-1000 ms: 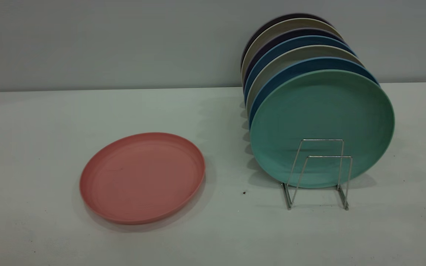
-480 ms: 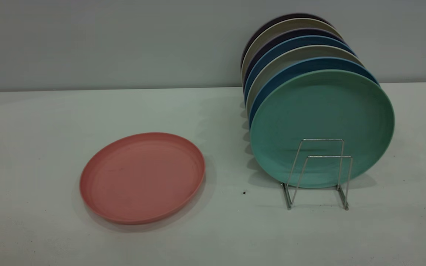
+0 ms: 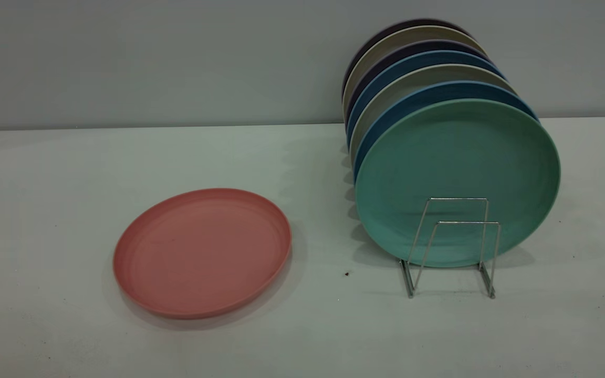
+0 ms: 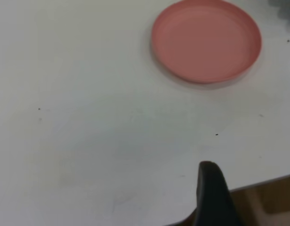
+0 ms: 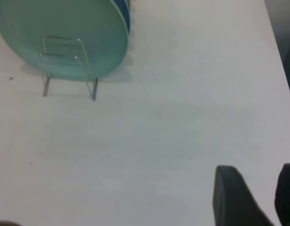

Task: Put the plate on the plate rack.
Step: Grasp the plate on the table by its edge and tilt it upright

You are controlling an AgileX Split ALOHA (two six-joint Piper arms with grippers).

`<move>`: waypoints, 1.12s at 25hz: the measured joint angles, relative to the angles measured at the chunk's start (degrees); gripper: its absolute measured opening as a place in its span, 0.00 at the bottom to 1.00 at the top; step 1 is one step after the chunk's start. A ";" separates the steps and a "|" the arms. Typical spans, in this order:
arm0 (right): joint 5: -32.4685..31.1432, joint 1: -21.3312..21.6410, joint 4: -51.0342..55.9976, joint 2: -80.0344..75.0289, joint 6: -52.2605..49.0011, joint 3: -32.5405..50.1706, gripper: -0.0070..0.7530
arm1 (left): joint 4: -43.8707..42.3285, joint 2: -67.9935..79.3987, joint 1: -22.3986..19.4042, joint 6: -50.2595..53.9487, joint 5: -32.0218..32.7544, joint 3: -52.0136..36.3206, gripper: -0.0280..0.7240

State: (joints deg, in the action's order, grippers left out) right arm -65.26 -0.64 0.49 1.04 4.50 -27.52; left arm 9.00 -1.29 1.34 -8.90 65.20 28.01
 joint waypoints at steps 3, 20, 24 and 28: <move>0.00 0.00 0.00 0.00 0.00 0.00 0.32 | 0.04 0.00 0.00 0.00 0.00 0.00 0.63; 0.91 0.00 5.02 -5.81 0.63 0.00 0.32 | -2.00 15.21 3.42 5.38 -2.58 0.29 0.52; 3.59 -0.96 5.08 -11.07 0.58 -0.18 0.32 | -2.26 25.09 3.62 4.60 -6.24 0.48 0.51; 9.07 -1.66 5.09 -20.52 1.22 -0.18 0.32 | -3.44 35.04 3.62 2.44 -10.33 0.48 0.51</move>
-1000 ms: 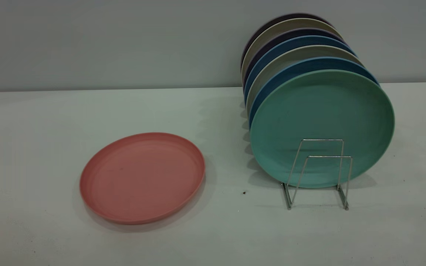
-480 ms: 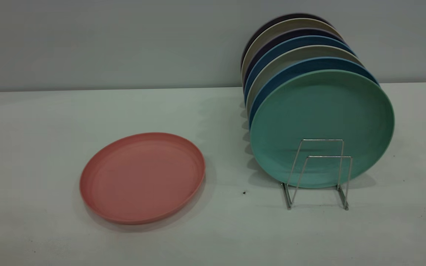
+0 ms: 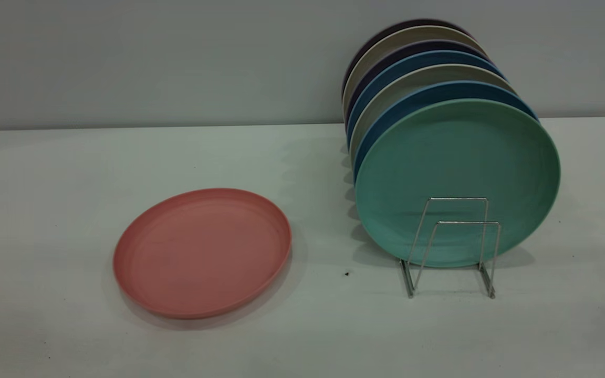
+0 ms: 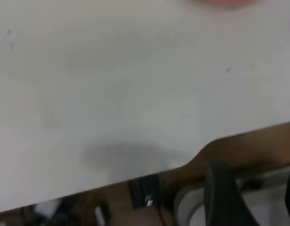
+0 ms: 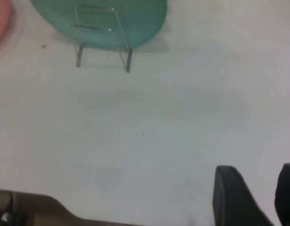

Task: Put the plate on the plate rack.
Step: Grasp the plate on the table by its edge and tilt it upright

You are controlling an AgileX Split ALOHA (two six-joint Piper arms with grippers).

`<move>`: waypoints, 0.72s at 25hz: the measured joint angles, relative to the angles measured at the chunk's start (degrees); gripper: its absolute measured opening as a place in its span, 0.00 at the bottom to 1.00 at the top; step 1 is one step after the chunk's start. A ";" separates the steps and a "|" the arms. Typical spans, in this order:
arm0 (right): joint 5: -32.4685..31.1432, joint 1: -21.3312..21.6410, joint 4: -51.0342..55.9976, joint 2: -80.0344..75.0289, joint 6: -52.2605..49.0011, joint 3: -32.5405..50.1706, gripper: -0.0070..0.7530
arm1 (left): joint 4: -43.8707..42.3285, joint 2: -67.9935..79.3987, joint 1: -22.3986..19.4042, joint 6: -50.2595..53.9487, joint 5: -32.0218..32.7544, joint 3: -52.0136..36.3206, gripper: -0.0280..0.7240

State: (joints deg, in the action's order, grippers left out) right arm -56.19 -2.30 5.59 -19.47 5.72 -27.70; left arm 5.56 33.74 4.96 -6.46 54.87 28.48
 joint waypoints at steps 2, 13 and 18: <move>3.89 0.00 -0.01 -6.09 0.80 0.00 0.32 | -0.41 5.71 0.00 -0.84 -2.90 0.00 0.51; 19.53 0.00 4.87 -38.33 9.08 -3.76 0.32 | 1.12 36.57 -3.13 -3.44 -16.60 12.18 0.51; 23.61 0.00 6.82 -45.55 10.78 -6.55 0.32 | 12.83 45.57 -10.02 -13.55 -17.19 19.54 0.51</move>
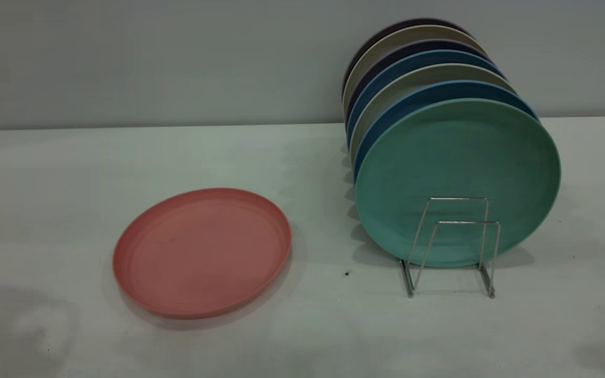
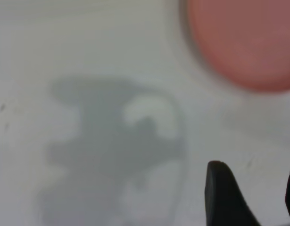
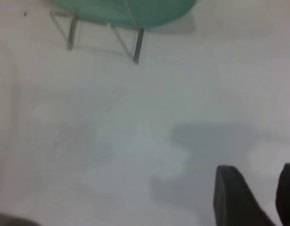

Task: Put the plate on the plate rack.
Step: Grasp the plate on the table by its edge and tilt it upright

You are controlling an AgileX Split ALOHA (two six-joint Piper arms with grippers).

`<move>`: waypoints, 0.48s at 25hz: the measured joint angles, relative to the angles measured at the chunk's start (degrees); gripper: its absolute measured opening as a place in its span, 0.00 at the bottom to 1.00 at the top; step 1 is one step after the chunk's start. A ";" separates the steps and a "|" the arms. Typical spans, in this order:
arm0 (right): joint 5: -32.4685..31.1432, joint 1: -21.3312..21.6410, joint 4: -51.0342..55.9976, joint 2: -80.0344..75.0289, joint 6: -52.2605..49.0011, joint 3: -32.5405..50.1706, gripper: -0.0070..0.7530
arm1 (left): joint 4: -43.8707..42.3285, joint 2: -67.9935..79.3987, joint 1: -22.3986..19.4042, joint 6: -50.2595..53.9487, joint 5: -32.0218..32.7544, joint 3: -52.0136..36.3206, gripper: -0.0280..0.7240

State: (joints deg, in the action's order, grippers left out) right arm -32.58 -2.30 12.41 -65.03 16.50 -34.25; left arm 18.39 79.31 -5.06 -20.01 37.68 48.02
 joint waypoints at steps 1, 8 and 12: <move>1.17 0.00 0.04 -1.02 0.08 -0.13 0.32 | 3.05 2.03 -1.58 -2.95 -0.06 1.03 0.51; 5.66 0.00 0.23 -9.75 1.49 -2.12 0.32 | 18.18 18.51 -6.13 -18.31 -2.78 5.17 0.51; 7.89 0.00 0.78 -14.93 1.56 -3.88 0.32 | 19.44 27.68 -6.15 -19.59 -5.59 8.09 0.51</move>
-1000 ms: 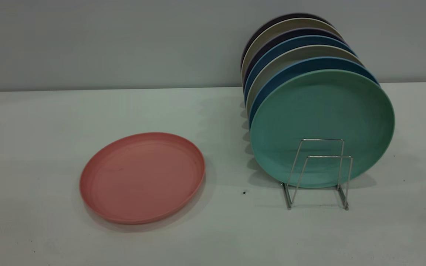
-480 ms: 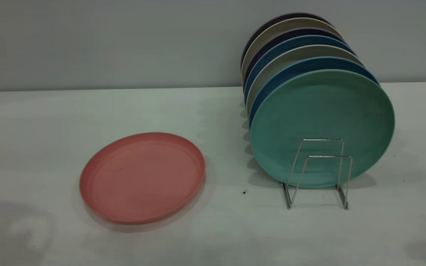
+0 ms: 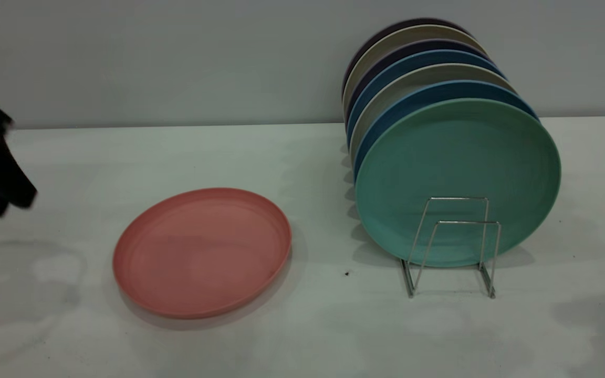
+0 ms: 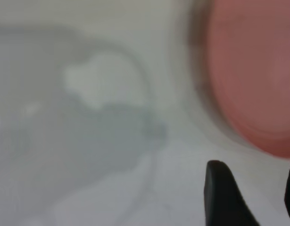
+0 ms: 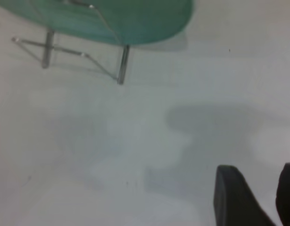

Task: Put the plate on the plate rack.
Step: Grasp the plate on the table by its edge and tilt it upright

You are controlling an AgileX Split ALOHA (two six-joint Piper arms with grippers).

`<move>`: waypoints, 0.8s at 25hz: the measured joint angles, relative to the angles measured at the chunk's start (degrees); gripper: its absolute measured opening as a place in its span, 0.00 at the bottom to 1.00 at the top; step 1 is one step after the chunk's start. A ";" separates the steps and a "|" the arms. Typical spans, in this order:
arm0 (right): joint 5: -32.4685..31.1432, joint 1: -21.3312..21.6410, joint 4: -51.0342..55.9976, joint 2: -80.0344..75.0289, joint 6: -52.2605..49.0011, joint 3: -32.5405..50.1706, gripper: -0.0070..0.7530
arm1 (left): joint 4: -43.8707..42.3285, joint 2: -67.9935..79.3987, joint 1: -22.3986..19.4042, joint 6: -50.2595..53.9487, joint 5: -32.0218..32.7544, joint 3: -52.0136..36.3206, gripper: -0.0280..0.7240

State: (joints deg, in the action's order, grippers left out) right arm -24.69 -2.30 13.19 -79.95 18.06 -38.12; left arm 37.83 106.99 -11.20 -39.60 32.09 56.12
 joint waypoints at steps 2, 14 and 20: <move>0.74 0.00 0.91 -2.31 0.00 -0.89 0.32 | 0.63 3.94 0.00 -0.71 -0.36 1.76 0.51; 2.19 10.91 13.63 -11.24 10.57 -2.72 0.32 | 10.11 15.74 0.79 -8.10 0.15 11.20 0.51; -0.45 16.21 38.06 -11.28 35.06 -2.72 0.32 | 11.41 18.62 4.93 -9.50 0.70 13.59 0.51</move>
State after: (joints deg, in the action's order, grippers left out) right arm -25.14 13.91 51.26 -91.23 53.12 -40.84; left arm 49.24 125.61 -6.27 -49.10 32.80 69.71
